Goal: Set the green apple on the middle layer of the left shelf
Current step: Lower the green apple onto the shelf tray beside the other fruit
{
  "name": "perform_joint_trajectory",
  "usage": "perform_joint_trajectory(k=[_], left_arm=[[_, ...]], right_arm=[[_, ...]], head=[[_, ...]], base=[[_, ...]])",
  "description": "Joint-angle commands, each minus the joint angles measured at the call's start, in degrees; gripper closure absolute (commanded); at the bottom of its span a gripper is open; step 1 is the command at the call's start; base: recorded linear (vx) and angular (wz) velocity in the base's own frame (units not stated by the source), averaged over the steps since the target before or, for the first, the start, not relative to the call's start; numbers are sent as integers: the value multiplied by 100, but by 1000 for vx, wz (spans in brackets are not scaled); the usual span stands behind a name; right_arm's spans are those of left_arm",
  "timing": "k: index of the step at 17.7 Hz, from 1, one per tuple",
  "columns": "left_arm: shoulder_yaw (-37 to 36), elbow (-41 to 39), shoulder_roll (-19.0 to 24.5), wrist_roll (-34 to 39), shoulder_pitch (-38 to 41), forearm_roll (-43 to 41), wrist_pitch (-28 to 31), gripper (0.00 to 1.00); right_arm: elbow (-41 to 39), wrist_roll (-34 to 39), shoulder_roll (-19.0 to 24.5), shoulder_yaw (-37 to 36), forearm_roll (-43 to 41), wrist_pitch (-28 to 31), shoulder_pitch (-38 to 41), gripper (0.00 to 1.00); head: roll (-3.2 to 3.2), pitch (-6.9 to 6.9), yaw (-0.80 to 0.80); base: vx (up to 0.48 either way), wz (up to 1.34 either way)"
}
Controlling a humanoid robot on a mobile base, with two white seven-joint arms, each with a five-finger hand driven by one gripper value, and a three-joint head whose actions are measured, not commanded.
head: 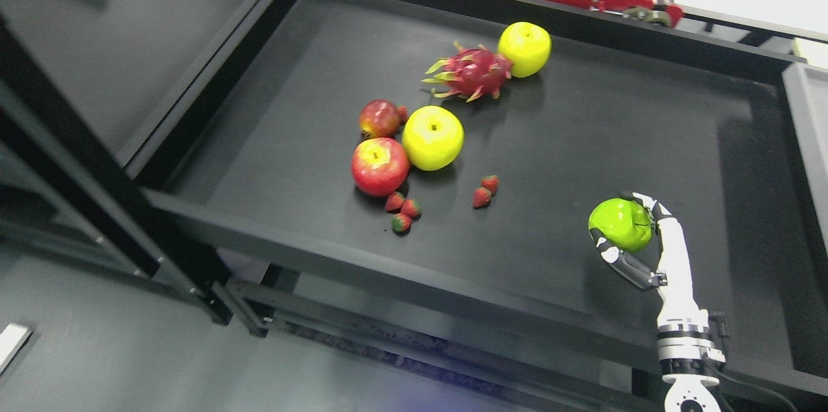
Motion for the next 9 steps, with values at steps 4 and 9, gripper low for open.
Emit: perform_joint_trajectory(k=[4,9], left_arm=[[-13,-2,100,1,1,0,-3,0],[4,-2,100,1,1,0,-3,0]], right_arm=[[0,-21,1,-129,1,120,-39,100],[61,5,-70,-146,45,453,-267,100]], head=[[0,-2,0],[0,-2,0]], base=[[150,-353],[120,-249]])
